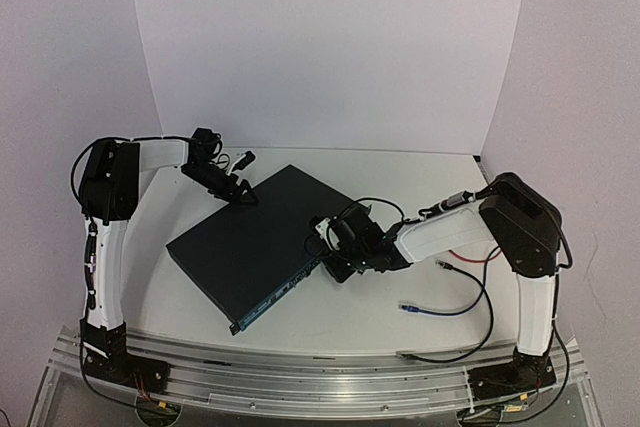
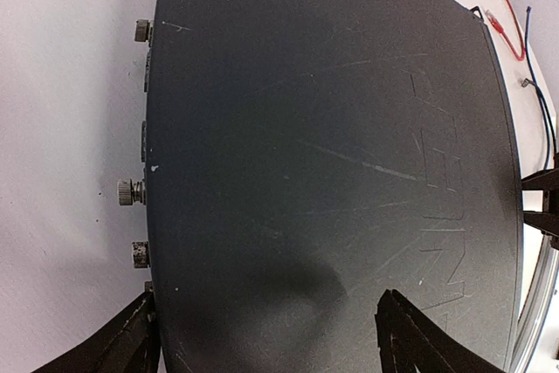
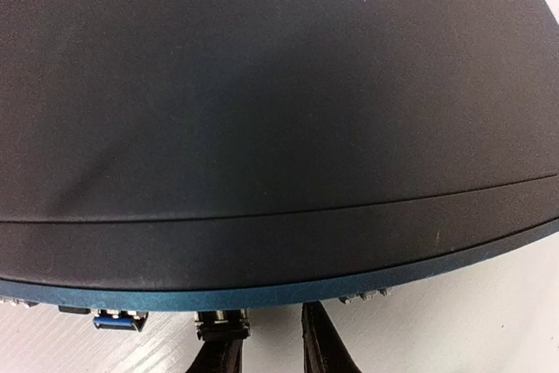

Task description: Insert the plug into the switch port

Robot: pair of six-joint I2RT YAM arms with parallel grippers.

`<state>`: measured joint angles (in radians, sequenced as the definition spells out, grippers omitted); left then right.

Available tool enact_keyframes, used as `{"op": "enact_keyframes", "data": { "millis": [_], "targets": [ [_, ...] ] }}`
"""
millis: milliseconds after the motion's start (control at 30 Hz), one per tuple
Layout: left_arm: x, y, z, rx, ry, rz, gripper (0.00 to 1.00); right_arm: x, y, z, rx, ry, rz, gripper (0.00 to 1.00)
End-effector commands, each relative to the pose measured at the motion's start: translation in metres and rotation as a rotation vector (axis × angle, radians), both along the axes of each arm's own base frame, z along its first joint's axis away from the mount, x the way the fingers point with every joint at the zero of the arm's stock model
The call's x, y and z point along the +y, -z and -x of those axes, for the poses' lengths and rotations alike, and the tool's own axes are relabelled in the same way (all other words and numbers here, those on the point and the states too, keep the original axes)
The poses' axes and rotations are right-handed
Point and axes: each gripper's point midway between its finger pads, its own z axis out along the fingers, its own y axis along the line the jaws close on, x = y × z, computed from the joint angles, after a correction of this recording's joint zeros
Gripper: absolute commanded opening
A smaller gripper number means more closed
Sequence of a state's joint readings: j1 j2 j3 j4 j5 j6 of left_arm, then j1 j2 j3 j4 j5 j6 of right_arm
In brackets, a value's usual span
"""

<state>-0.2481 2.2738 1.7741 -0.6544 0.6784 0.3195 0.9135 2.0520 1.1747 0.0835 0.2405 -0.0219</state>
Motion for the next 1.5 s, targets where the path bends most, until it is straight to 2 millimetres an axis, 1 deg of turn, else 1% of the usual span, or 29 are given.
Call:
{"op": "enact_keyframes", "data": {
  "millis": [0,333,467,567,667,733,800,867,900,1000,1033,1067,1133,1167,1233,1267,1300,1333,1400,1467],
  "targets": [
    [-0.037,0.007,0.062,0.233,0.121,0.115,0.83,0.030,-0.041,-0.032,-0.107,0.029,-0.135,0.21],
    [-0.039,0.008,0.065,0.238,0.125,0.114,0.82,0.042,-0.067,-0.045,-0.139,0.042,-0.156,0.22],
    [-0.040,0.007,0.065,0.236,0.125,0.118,0.82,0.044,-0.066,-0.050,-0.144,0.052,-0.148,0.22],
    [-0.041,0.005,0.065,0.234,0.125,0.132,0.83,0.046,-0.067,-0.049,-0.122,0.075,-0.179,0.22],
    [-0.042,0.000,0.064,0.220,0.124,0.140,0.84,0.036,-0.071,-0.045,-0.123,0.092,-0.176,0.23],
    [-0.041,-0.005,0.058,0.195,0.107,0.133,0.86,0.023,-0.072,-0.035,-0.106,0.108,-0.167,0.25],
    [-0.040,-0.012,0.049,0.165,0.079,0.115,0.88,0.011,-0.076,-0.024,-0.081,0.119,-0.168,0.28],
    [-0.037,-0.020,0.038,0.130,0.046,0.089,0.94,-0.003,-0.084,-0.006,-0.046,0.114,-0.179,0.31],
    [-0.036,-0.026,0.033,0.107,0.031,0.076,0.99,-0.011,-0.083,0.004,-0.022,0.107,-0.175,0.33],
    [-0.033,-0.049,0.019,0.035,-0.004,0.051,1.00,-0.034,-0.100,0.031,0.026,0.098,-0.197,0.40],
    [-0.030,-0.056,0.013,0.010,-0.026,0.036,1.00,-0.041,-0.106,0.039,0.031,0.097,-0.211,0.45],
    [-0.027,-0.067,0.007,-0.023,-0.051,0.022,1.00,-0.048,-0.112,0.044,0.034,0.108,-0.223,0.50],
    [-0.015,-0.088,-0.009,-0.090,-0.142,-0.032,1.00,-0.063,-0.124,0.050,0.035,0.151,-0.234,0.64],
    [-0.008,-0.101,-0.017,-0.127,-0.202,-0.056,1.00,-0.071,-0.126,0.052,0.039,0.183,-0.232,0.70],
    [0.008,-0.132,-0.029,-0.204,-0.330,-0.088,1.00,-0.089,-0.133,0.049,0.035,0.303,-0.230,0.78],
    [0.015,-0.149,-0.032,-0.241,-0.387,-0.088,1.00,-0.099,-0.135,0.045,0.029,0.376,-0.224,0.79],
    [0.025,-0.161,-0.034,-0.260,-0.467,-0.093,1.00,-0.109,-0.135,0.044,0.030,0.446,-0.217,0.81],
    [0.035,-0.177,-0.033,-0.289,-0.537,-0.085,1.00,-0.116,-0.136,0.041,0.032,0.515,-0.224,0.82],
    [0.049,-0.198,-0.024,-0.325,-0.633,-0.058,1.00,-0.114,-0.136,0.038,0.064,0.577,-0.256,0.84],
    [0.057,-0.218,-0.008,-0.357,-0.683,-0.007,1.00,-0.110,-0.131,0.035,0.103,0.652,-0.281,0.84]
  ]
}}
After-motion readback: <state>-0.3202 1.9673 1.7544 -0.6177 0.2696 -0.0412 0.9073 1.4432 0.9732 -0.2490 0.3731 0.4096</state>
